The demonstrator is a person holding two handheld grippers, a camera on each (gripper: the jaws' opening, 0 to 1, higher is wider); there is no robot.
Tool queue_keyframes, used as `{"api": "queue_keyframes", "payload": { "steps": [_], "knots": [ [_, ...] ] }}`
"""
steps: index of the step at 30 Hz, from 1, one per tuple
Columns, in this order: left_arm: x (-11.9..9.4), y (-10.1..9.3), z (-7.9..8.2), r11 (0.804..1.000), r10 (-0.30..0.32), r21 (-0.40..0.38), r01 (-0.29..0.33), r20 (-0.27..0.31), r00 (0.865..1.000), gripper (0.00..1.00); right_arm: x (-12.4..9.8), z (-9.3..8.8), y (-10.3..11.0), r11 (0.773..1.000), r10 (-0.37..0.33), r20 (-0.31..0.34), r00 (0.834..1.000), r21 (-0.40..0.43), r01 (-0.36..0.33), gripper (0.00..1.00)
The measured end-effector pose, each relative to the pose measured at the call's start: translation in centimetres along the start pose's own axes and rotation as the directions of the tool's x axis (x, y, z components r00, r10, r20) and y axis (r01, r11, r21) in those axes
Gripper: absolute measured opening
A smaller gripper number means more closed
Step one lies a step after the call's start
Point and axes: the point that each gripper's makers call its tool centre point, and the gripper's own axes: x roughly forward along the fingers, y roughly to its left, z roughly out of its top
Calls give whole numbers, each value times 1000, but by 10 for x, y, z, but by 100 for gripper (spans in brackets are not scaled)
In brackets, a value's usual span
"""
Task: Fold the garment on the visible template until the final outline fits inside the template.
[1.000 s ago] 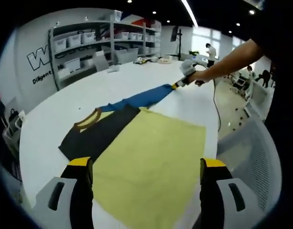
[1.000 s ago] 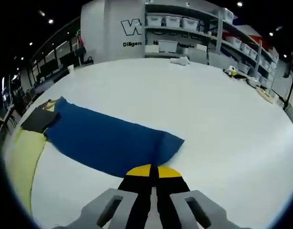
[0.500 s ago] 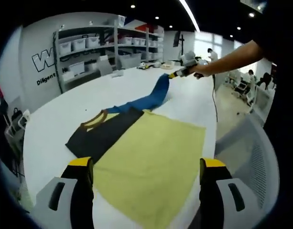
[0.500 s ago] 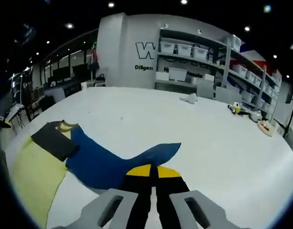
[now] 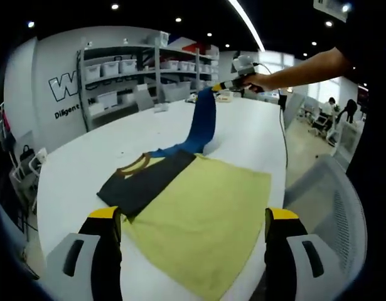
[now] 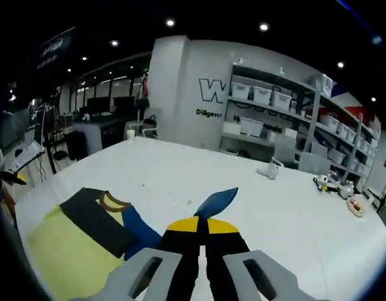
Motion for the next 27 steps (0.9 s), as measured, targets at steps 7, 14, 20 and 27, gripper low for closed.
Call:
{"api": "queue_keyframes", "payload": {
  "steps": [7,14,20,27],
  "knots": [
    [-13,4,-9,1000,11,-2,-11,13,1000,96,9,47,56,997,61,45,997,-46,-59,0],
    [-26,5,-11,1000,13,-1,-13,40,999,96,21,72,110,992,114,57,992,-58,-111,0],
    [-41,11,-16,1000,28,-10,-28,59,998,96,32,82,165,980,168,44,985,-119,-162,0],
    [-55,11,-23,1000,29,-13,-28,62,998,96,40,82,210,971,210,35,977,-122,-204,0]
  ]
}}
